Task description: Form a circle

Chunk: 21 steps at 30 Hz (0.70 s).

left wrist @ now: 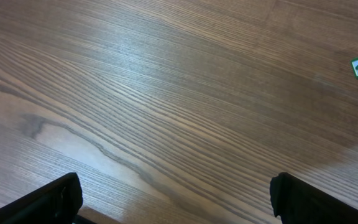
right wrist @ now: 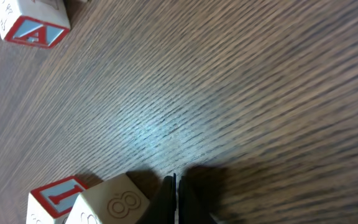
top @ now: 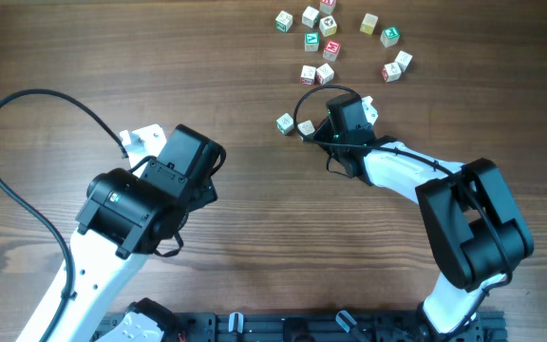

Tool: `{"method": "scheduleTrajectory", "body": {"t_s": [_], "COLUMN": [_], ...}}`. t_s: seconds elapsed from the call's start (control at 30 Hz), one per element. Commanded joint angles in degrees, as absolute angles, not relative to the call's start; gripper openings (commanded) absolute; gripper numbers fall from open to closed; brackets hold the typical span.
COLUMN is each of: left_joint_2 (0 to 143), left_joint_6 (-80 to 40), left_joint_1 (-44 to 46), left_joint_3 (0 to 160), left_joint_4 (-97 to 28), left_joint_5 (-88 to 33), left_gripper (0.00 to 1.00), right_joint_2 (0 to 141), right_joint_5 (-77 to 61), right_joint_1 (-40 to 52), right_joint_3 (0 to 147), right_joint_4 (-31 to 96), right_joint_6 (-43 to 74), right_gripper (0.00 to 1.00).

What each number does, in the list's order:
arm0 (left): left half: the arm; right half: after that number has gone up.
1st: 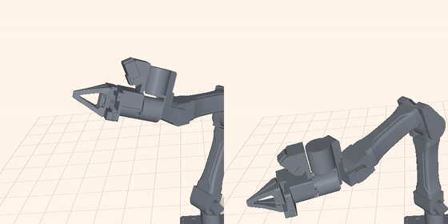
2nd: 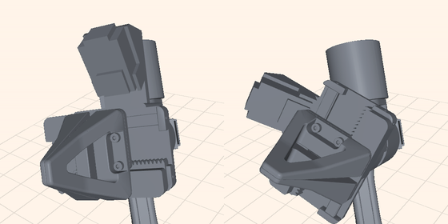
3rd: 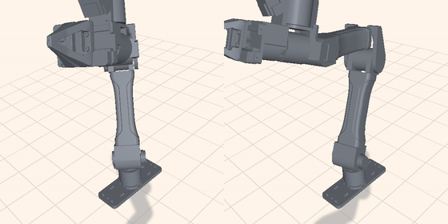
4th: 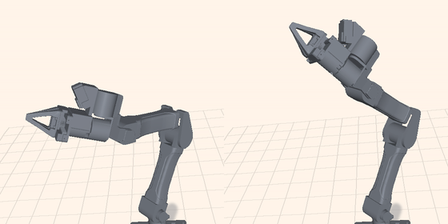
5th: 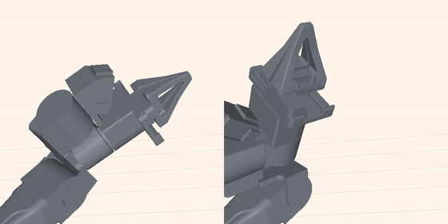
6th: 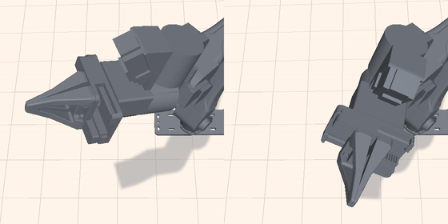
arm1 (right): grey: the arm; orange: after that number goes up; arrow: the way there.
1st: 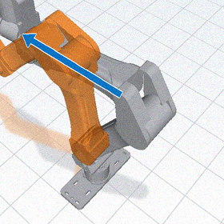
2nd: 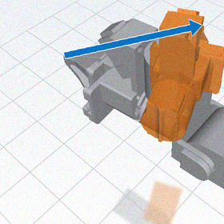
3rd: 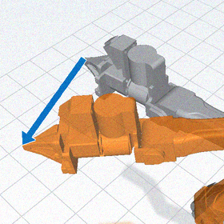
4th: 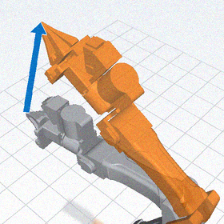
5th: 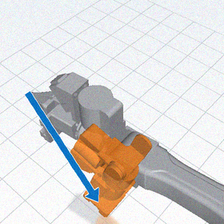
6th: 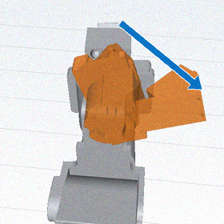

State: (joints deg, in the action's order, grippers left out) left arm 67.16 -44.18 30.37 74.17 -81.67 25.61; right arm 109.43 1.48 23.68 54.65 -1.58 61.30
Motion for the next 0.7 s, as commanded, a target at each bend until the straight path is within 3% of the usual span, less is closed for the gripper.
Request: {"method": "scheduleTrajectory", "body": {"t_s": [0.0, 0.67], "left_joint_2": [66.74, 66.74], "left_joint_6": [-43.90, -43.90], "left_joint_1": [30.20, 30.20], "left_joint_3": [73.91, 73.91], "left_joint_4": [-81.71, -81.71], "left_joint_5": [25.76, 25.76], "left_gripper": [1.00, 1.00], "right_joint_2": [110.74, 110.76], "right_joint_5": [-0.58, -3.09], "right_joint_1": [23.55, 23.62], "right_joint_3": [54.02, 54.02], "right_joint_4": [-2.44, -3.68], "right_joint_6": [59.11, 56.95], "right_gripper": [0.05, 0.05]}}
